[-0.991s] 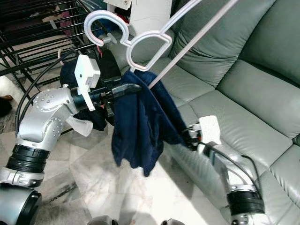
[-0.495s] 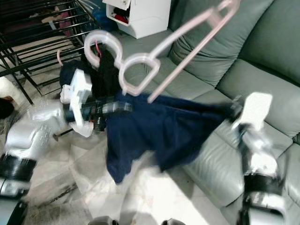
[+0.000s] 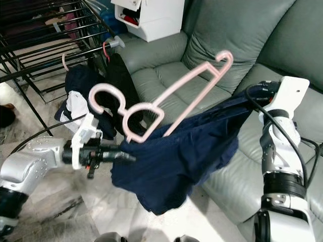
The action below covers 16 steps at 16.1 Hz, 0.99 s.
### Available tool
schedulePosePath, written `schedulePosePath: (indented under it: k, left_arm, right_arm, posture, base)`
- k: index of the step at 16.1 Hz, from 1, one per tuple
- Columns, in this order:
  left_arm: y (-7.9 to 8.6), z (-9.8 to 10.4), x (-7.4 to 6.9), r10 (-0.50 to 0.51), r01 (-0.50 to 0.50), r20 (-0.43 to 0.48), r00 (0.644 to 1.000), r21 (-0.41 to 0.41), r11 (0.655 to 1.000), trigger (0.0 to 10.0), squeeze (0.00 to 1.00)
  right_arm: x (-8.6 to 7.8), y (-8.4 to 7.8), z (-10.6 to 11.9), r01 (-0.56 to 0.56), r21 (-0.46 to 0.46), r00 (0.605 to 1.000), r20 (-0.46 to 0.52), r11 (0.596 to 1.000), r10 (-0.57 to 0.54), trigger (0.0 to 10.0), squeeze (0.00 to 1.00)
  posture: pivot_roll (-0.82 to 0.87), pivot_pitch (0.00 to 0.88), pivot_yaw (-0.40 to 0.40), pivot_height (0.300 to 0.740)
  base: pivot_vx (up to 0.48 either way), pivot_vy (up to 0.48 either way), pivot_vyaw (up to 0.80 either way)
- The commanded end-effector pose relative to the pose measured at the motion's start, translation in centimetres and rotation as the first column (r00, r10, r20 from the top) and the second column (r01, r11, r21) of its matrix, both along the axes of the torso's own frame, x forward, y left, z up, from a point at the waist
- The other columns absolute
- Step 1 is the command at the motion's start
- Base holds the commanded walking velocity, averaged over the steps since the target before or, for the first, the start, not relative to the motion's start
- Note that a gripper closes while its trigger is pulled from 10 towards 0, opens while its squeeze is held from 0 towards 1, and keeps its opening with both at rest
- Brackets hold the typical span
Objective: Hang hanger
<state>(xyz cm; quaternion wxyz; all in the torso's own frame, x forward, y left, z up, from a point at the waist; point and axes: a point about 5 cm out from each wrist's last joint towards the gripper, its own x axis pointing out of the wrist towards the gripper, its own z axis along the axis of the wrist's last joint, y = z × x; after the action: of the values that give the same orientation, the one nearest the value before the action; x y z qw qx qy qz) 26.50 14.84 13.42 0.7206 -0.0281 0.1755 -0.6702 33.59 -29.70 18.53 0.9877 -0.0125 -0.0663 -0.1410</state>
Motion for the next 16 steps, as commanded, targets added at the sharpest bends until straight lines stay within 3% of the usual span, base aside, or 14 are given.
schedulePosePath:
  k: [1,2,5,7,10,13,15,16]
  left_arm:
    - [3.0,-2.1,-1.0,0.010,0.001,-0.065,0.998,0.162,0.987,0.0,0.00]
    - [3.1,-2.4,-1.1,-0.009,0.019,-0.054,0.999,0.193,0.981,0.0,0.00]
    - [3.7,-3.9,-0.3,-0.076,0.032,0.092,0.993,0.410,0.911,0.0,0.00]
    - [4.4,-5.3,0.7,-0.087,-0.031,0.183,0.979,0.559,0.828,0.0,0.00]
    - [4.8,-6.2,1.2,-0.078,-0.064,0.210,0.975,0.596,0.801,0.0,0.00]
    - [5.2,-7.0,1.3,-0.091,-0.063,0.208,0.974,0.633,0.772,0.0,0.00]
    - [5.5,-7.5,1.7,-0.088,-0.094,0.229,0.969,0.677,0.730,0.0,0.00]
    - [5.7,-7.8,2.7,-0.027,-0.182,0.276,0.961,0.703,0.687,0.0,0.00]
  right_arm:
    - [-0.9,-3.4,3.4,0.158,0.023,0.979,0.130,0.987,-0.159,0.0,0.00]
    - [-0.8,-3.3,3.5,0.151,0.021,0.979,0.133,0.988,-0.153,0.0,0.00]
    - [-0.6,-2.5,3.5,0.111,0.018,0.984,0.140,0.994,-0.112,0.0,0.00]
    - [-0.4,-1.5,3.4,0.046,0.025,0.985,0.165,0.999,-0.050,0.0,0.00]
    - [-0.4,-0.3,3.9,-0.024,0.009,0.979,0.202,1.000,0.022,0.0,0.00]
    - [-0.3,-0.1,4.5,-0.044,0.028,0.972,0.233,0.999,0.036,0.0,0.00]
    - [-0.2,0.4,4.7,-0.074,0.031,0.969,0.240,0.997,0.064,0.0,0.00]
    - [-0.1,1.2,4.6,-0.106,0.029,0.967,0.237,0.994,0.096,0.0,0.00]
  posture:
    - [-0.01,0.000,0.031,0.740]
    - [-0.01,0.000,0.031,0.740]
    - [-0.01,0.000,0.031,0.740]
    - [-0.01,0.000,0.032,0.740]
    - [-0.02,0.000,0.038,0.740]
    - [-0.02,0.000,0.039,0.740]
    - [-0.02,0.000,0.039,0.740]
    - [-0.02,0.000,0.039,0.740]
  base:
    - [0.000,0.000,0.00]
    - [0.000,0.000,0.00]
    - [0.000,0.000,0.00]
    - [0.000,0.000,0.00]
    - [0.000,0.000,0.00]
    - [0.000,0.000,0.00]
    - [0.000,0.000,0.00]
    - [0.000,0.000,0.00]
